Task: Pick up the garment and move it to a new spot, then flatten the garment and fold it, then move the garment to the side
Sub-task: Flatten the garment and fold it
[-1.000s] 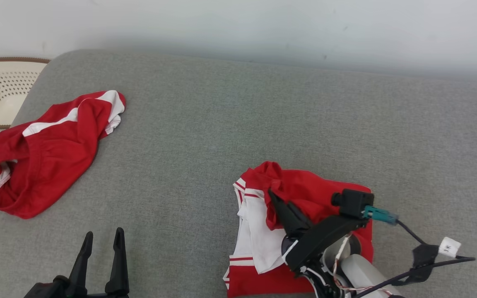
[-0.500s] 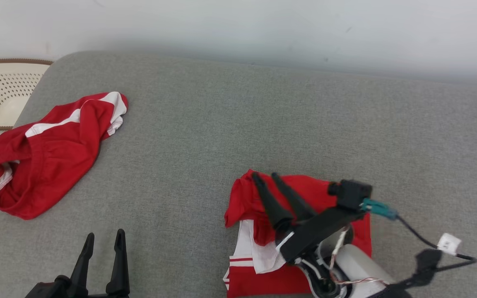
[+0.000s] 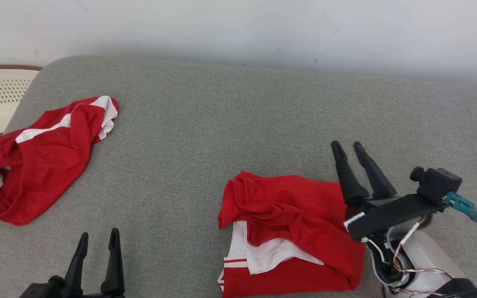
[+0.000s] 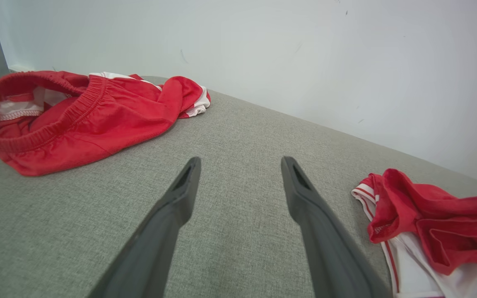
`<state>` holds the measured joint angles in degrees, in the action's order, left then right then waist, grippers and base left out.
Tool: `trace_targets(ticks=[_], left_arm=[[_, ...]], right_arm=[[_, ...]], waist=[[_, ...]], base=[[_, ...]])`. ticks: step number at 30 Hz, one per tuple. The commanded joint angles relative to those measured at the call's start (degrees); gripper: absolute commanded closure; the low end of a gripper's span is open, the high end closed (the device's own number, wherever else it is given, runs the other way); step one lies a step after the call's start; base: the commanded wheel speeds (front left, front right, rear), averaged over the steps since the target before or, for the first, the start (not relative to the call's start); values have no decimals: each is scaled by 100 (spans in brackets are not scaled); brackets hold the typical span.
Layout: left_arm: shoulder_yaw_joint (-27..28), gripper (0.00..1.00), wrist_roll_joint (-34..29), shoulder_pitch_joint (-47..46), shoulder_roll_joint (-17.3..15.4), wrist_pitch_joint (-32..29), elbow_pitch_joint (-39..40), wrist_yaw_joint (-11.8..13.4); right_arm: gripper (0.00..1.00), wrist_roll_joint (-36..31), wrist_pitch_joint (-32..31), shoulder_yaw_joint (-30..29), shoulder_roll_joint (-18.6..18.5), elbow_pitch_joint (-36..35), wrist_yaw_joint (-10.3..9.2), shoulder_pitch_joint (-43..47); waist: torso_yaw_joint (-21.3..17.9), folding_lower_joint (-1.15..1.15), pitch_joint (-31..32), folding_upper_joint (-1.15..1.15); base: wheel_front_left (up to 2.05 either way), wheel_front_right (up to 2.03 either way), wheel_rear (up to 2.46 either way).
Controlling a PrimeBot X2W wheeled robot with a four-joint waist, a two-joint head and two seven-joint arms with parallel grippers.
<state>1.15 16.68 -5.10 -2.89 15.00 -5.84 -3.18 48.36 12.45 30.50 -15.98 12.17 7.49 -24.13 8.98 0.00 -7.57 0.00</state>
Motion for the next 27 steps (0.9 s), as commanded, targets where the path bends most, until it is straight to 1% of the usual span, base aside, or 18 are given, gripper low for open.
trace_targets(ticks=[1,2,4,7,8,10,12,13,14,17,21,24,27], left_arm=[[24,0,-17,30,-1,26,16,-10],[29,0,-20,27,-1,26,18,-10],[38,0,-26,19,-1,26,22,-9],[59,0,-27,8,0,27,21,-9],[65,0,-25,0,-1,27,20,-12],[66,0,-25,-20,-1,27,19,-18],[58,0,-21,-49,-1,27,13,-20],[53,0,-22,-67,-1,27,5,-23],[51,0,-24,-85,-1,27,-4,-21],[40,0,-27,-100,-1,26,-20,-31],[24,0,-17,-150,-1,27,-50,-59],[20,0,7,-162,-1,27,-57,-51],[22,0,31,-155,-1,27,-37,-35]], right_arm=[[0,-176,26,-47,-44,77,0,70],[0,-375,34,-122,-100,176,0,100],[0,-505,56,-236,-12,341,0,184],[0,-801,70,-343,1,678,0,190],[12,-991,67,-306,-19,817,0,177],[66,-1283,108,-252,12,1119,0,107],[92,-1370,131,-217,124,1426,0,34],[100,-1574,158,-149,77,1580,0,-54],[100,-1737,189,-87,60,1735,0,-130],[100,-1942,233,28,228,2162,0,-241],[100,-2342,274,192,281,2712,0,-466],[100,-2518,277,154,457,2785,0,-454],[100,-2627,279,211,589,2642,0,-337]], waist=[[-4,0,-5,0],[-5,0,-8,0],[-11,0,-18,0],[-26,0,-41,0],[-28,0,-49,0],[-36,0,-70,0],[-34,0,-94,0],[-30,0,-104,0],[-27,0,-113,0],[-5,0,-131,0],[59,0,-137,0],[125,0,-142,0],[182,0,-143,0]], base=[[0,0,0],[0,0,0],[0,0,0],[0,0,0],[0,0,0],[0,0,0],[0,0,0],[0,0,0],[0,0,0],[0,0,0],[0,0,0],[0,0,0],[0,0,0]])
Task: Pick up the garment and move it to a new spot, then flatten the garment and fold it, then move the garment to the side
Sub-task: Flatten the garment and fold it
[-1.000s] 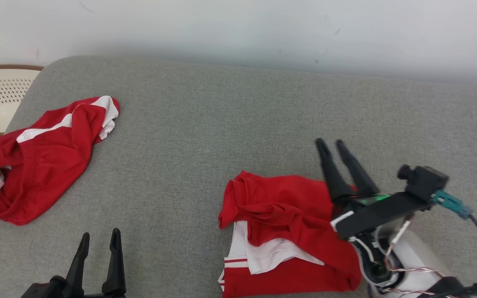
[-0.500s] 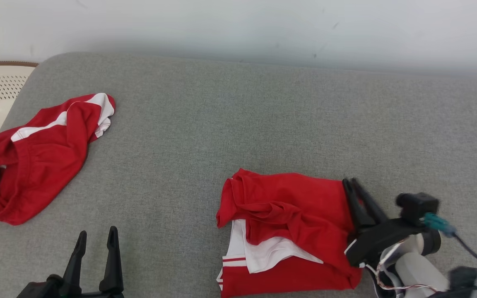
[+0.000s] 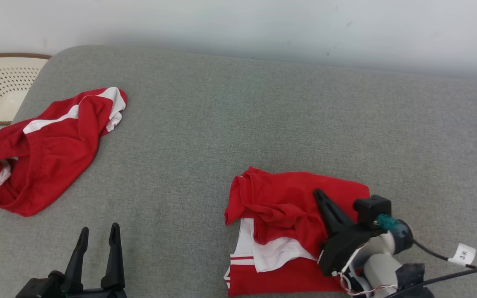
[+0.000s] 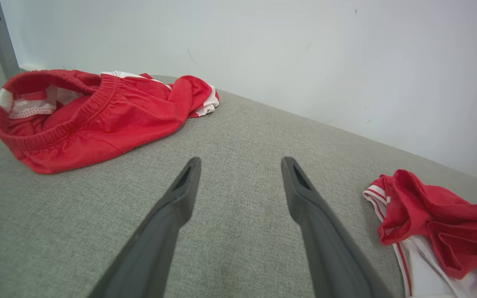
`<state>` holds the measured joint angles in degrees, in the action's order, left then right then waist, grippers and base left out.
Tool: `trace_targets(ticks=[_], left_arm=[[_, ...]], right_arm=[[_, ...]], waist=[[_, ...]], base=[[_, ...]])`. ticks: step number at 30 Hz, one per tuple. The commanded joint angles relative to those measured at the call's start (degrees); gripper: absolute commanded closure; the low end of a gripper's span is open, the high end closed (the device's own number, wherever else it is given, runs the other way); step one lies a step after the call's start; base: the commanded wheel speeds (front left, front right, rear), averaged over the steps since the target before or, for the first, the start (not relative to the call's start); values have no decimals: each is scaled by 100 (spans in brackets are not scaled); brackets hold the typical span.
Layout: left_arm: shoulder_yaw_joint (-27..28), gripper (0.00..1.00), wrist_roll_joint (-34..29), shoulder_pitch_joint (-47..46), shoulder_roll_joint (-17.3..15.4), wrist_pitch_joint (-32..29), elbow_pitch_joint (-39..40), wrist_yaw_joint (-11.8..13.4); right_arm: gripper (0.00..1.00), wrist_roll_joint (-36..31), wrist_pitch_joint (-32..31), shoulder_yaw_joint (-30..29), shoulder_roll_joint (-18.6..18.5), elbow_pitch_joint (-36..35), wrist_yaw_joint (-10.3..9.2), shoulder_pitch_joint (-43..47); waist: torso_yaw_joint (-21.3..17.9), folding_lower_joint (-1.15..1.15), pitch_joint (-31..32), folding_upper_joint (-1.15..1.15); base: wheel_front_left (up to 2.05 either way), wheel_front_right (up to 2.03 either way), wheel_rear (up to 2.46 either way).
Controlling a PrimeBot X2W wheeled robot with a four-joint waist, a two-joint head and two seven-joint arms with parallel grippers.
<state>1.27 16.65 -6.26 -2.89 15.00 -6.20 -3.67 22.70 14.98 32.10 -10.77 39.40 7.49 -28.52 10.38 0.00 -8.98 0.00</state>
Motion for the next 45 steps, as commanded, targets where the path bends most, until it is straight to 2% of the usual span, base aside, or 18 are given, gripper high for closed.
trace_targets(ticks=[1,14,17,23,27,30,31,32,33,43,45], left_arm=[[15,0,38,-29,-1,26,3,17],[-7,0,44,30,-1,27,16,37],[-2,0,47,32,-1,26,-8,17],[-24,0,59,36,-1,26,-24,18],[-6,0,54,62,-1,27,-12,35],[-7,0,43,79,-1,27,-8,45],[-8,0,41,86,-1,27,-4,47],[-6,0,41,96,-1,27,2,49],[-3,0,42,110,-1,27,7,55],[106,0,-23,178,-1,26,122,73],[128,0,-29,179,-1,27,131,73]], right_arm=[[100,-83,26,79,111,-135,0,147],[100,120,17,920,303,-638,0,517],[100,347,17,1427,289,-729,0,624],[100,816,18,2086,236,-734,0,619],[100,1022,18,2243,167,-757,0,516],[100,1047,19,2109,45,-635,0,433],[82,990,18,1999,26,-669,0,404],[31,927,18,1872,-4,-712,0,416],[0,854,18,1729,-35,-785,0,442],[0,253,17,365,-291,-1681,-1,993],[0,218,18,238,-313,-1756,-1,1045]], waist=[[53,0,-1,0],[107,0,37,0],[117,0,49,0],[140,0,56,0],[121,0,54,0],[97,0,69,0],[86,0,74,0],[75,0,79,0],[61,0,84,0],[-128,0,158,0],[-150,0,166,0]], base=[[0,0,0],[0,0,0],[0,0,0],[0,0,0],[0,0,0],[0,0,0],[0,0,0],[0,0,0],[0,0,0],[0,0,0],[0,0,0]])
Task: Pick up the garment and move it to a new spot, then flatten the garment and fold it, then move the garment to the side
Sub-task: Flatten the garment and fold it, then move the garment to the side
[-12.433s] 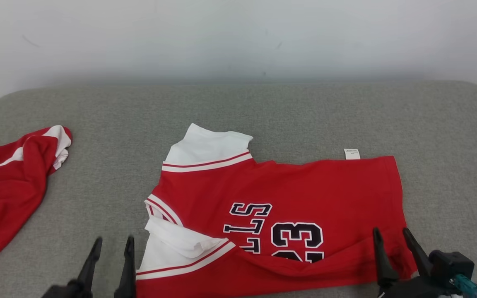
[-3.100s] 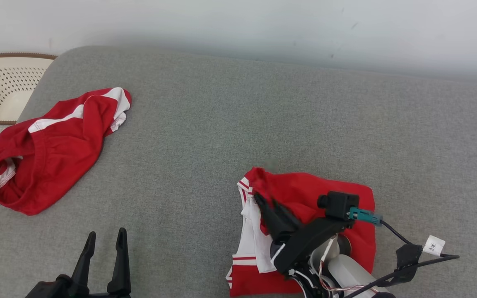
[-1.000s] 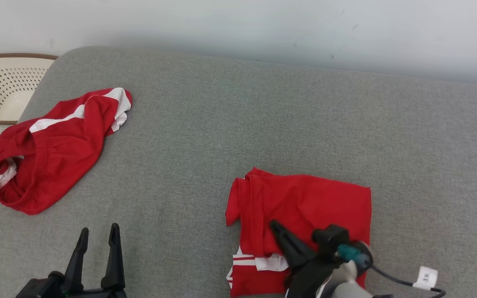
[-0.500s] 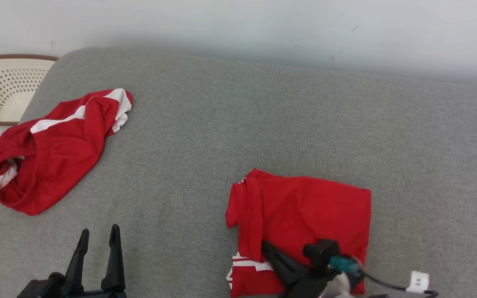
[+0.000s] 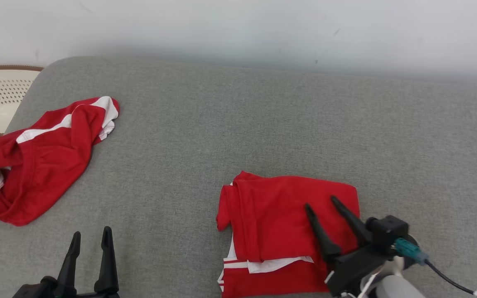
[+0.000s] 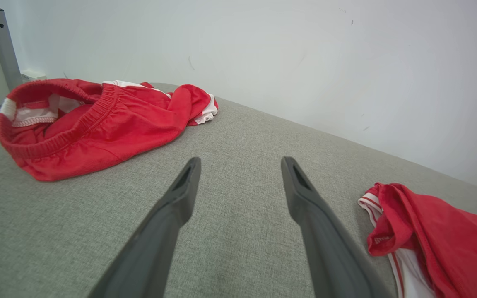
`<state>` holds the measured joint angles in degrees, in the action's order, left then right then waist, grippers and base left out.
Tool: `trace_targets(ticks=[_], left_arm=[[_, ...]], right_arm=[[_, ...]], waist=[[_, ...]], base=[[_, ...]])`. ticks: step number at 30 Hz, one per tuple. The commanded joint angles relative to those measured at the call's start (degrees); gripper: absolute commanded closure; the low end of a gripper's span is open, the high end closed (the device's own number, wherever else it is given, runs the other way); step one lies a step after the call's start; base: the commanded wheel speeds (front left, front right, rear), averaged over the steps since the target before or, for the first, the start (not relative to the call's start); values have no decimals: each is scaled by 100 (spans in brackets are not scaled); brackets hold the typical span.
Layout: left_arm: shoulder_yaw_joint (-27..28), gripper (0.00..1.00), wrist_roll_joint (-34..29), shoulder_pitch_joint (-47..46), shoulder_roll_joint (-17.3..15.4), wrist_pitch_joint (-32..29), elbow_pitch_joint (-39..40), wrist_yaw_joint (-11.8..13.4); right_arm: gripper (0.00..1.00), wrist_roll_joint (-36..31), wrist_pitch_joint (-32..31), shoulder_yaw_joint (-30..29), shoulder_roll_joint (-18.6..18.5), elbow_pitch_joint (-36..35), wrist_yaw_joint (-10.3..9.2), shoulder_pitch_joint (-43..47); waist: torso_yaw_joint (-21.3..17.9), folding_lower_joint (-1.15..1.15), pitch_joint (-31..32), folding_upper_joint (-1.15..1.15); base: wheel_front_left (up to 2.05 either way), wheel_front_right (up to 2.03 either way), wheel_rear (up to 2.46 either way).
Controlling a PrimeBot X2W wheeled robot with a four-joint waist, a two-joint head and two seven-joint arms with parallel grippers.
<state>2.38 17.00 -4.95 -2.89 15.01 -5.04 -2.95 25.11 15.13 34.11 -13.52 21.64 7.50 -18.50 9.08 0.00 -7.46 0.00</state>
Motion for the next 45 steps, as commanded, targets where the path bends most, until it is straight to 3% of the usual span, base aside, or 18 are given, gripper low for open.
trace_targets(ticks=[1,7,13,33,34,36,37,45], left_arm=[[27,0,-74,54,0,25,21,1],[73,0,-95,105,-1,25,73,33],[106,0,-110,138,0,26,64,8],[82,0,-52,78,0,26,37,6],[83,0,-48,79,-1,26,36,8],[75,0,-30,82,0,25,42,21],[64,0,-25,85,0,26,46,29],[110,0,-11,70,-1,25,94,51]], right_arm=[[0,-60,3,-74,-60,-25,-2,89],[0,-162,3,-780,-106,-94,-2,330],[0,35,3,-994,-147,158,-2,458],[0,1660,-573,154,-61,754,-1,175],[17,1720,-569,222,-62,774,-1,154],[84,1800,-528,351,-78,823,-1,97],[100,1829,-514,441,-87,831,-1,60],[100,1761,-208,700,-274,868,-1,-397]], waist=[[-36,0,19,0],[-136,0,48,0],[-200,0,64,0],[-251,0,20,0],[-251,0,13,0],[-255,0,1,0],[-257,0,-6,0],[-348,0,-70,0]], base=[[0,0,0],[0,0,0],[0,0,0],[0,0,0],[0,0,0],[0,0,0],[0,0,0],[0,0,0]])
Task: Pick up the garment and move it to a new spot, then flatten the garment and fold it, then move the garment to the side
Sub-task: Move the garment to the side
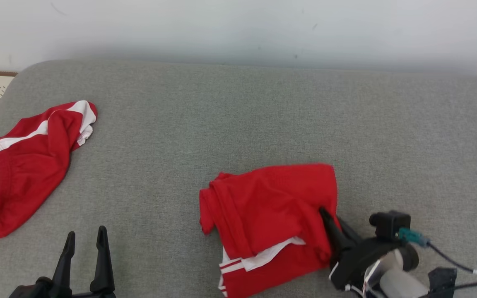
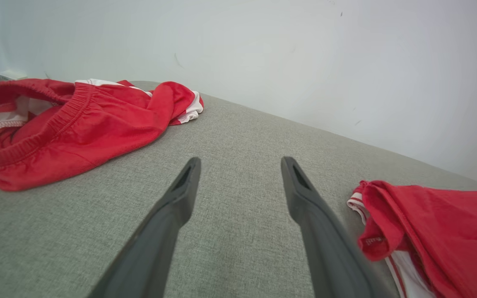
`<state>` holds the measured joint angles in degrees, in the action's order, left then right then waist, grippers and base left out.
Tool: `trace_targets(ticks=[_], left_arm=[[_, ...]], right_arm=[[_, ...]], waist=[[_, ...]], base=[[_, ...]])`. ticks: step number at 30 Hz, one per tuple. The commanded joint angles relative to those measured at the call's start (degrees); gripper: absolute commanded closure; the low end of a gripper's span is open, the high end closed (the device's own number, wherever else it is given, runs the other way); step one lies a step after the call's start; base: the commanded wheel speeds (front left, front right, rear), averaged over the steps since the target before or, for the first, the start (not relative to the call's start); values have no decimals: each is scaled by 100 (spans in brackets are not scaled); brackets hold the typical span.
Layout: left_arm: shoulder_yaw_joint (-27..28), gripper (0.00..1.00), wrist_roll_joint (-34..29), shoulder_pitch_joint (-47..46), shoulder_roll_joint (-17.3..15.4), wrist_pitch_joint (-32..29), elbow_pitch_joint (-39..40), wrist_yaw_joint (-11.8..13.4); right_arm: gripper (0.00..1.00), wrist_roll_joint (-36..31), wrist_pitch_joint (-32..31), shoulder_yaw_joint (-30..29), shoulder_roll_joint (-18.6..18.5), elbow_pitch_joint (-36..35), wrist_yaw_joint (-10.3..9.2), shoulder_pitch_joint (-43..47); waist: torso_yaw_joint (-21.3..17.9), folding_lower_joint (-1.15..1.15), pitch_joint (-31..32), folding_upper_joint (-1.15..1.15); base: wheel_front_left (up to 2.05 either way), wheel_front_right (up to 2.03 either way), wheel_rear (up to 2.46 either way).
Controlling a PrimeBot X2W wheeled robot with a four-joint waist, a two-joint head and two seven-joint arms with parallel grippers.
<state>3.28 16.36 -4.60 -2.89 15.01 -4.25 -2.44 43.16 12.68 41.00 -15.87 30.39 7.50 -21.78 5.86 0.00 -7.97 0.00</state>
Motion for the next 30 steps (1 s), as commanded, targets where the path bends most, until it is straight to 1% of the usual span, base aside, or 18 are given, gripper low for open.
trace_targets(ticks=[1,7,14,18,19,21,30], left_arm=[[25,0,52,27,-1,25,22,-1],[72,0,6,-61,-1,26,126,-42],[145,0,-92,-248,-1,25,307,-129],[257,0,-206,-393,-2,25,540,-199],[356,0,-289,-474,-14,25,687,-249],[456,0,-370,-540,-41,26,890,-280],[709,0,-615,-673,-239,25,1591,-347]], right_arm=[[100,-68,65,28,-91,12,-1,-170],[100,-144,140,40,-394,195,-2,-984],[100,-86,177,-80,-765,747,-2,-1951],[100,-121,197,-105,-1010,1090,-2,-2494],[100,-158,207,-103,-1112,1239,-2,-2780],[100,-159,209,-97,-1216,1384,-2,-3032],[100,-182,239,-114,-1639,2075,-3,-4012]], waist=[[-42,0,-32,0],[-183,0,-248,0],[-293,0,-745,0],[-389,0,-1122,0],[-455,0,-1299,0],[-529,0,-1476,0],[-781,0,-2043,0]], base=[[0,0,0],[0,0,0],[0,0,0],[0,0,0],[0,0,0],[0,0,0],[0,0,0]])
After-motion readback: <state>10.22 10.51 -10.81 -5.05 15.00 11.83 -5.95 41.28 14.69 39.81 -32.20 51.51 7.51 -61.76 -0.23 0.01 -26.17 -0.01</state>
